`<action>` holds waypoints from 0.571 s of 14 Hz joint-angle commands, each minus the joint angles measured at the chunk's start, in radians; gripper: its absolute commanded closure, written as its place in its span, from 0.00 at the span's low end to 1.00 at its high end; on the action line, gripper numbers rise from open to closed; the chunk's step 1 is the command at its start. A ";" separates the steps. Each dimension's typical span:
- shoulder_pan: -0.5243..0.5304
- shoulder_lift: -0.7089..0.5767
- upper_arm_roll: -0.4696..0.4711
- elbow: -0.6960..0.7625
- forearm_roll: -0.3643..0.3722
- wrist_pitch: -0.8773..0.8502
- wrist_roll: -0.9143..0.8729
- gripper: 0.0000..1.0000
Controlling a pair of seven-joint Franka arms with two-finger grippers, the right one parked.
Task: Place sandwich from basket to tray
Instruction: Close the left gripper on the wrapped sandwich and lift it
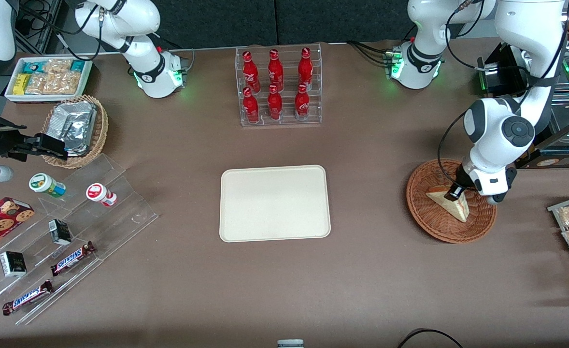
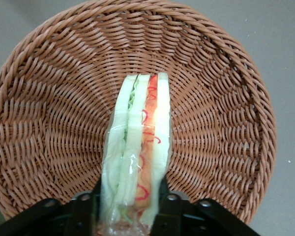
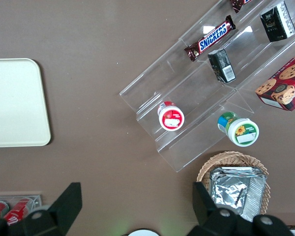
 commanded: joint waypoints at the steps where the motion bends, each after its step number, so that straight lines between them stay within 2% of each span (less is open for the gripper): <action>1: -0.011 -0.016 0.001 0.024 -0.006 -0.014 -0.032 0.84; 3: -0.013 -0.065 -0.020 0.090 0.006 -0.188 -0.026 0.84; 5: -0.013 -0.093 -0.069 0.232 0.024 -0.452 -0.016 0.84; 7: -0.013 -0.102 -0.146 0.346 0.075 -0.636 -0.029 0.84; 8: -0.013 -0.100 -0.182 0.394 0.075 -0.682 -0.035 0.83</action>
